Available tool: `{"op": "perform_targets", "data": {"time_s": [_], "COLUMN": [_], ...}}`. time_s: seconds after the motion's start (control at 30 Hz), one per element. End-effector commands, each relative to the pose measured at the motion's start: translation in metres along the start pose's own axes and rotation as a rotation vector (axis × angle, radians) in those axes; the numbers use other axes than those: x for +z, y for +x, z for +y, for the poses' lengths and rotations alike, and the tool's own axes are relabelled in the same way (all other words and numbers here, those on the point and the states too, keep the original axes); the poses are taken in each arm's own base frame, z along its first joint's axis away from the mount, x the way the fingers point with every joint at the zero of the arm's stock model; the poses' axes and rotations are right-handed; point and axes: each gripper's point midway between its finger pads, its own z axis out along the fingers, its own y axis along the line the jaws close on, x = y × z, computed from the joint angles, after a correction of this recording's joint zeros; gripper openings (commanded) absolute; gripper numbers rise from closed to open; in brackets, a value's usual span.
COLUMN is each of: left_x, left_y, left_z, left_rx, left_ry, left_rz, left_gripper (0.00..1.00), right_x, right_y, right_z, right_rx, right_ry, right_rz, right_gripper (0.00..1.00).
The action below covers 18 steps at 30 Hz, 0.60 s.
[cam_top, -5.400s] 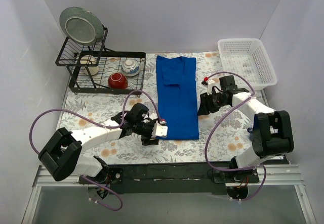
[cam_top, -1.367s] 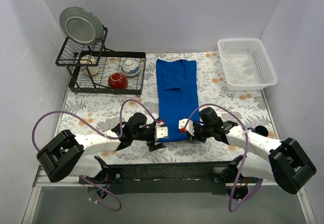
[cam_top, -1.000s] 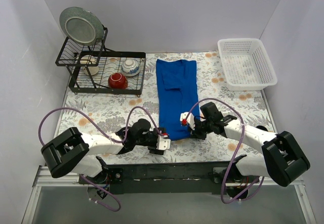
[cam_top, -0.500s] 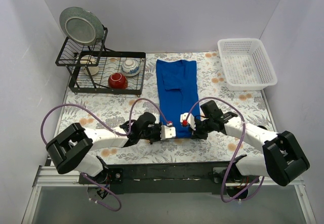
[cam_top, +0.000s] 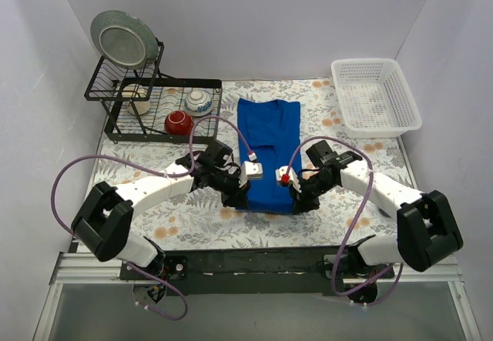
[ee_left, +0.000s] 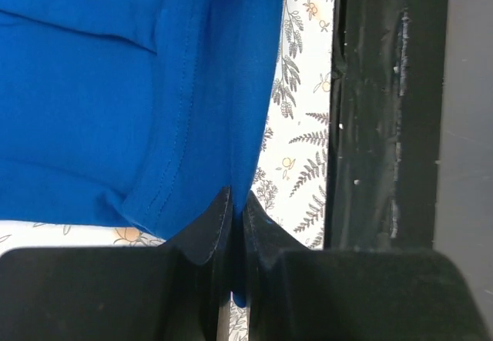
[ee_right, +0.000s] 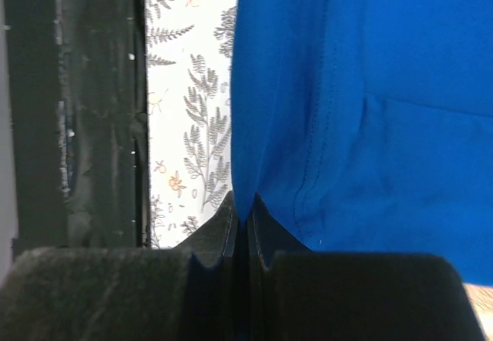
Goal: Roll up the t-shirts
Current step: Roll the T-shirt to the center of the board.
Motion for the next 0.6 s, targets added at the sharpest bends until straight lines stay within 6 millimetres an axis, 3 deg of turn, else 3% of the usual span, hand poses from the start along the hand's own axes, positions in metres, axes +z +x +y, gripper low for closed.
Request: {"op": "perform_targets", "data": {"time_s": [0.0, 0.07, 0.13, 0.43, 0.57], "left_x": [-0.007, -0.005, 0.001, 0.005, 0.005], "left_y": [0.014, 0.012, 0.023, 0.027, 0.03], "left_z": [-0.003, 0.002, 0.007, 0.06, 0.081], "left_rx": [-0.167, -0.17, -0.227, -0.246, -0.256], "left_ry": [0.099, 0.134, 0.172, 0.128, 0.087], "left_rz": [0.053, 0.062, 0.1, 0.121, 0.121], "left_gripper": [0.0, 0.0, 0.0, 0.0, 0.0], "right_x": [-0.006, -0.006, -0.006, -0.009, -0.006], "right_y": [0.019, 0.023, 0.022, 0.022, 0.025], "right_z": [0.019, 0.013, 0.002, -0.037, -0.046], "right_rx": [0.135, 0.191, 0.202, 0.297, 0.323], "right_ry": [-0.119, -0.144, -0.169, -0.268, -0.3], "right_rz": [0.052, 0.039, 0.04, 0.048, 0.06], "right_gripper": [0.01, 0.01, 0.01, 0.01, 0.01]}}
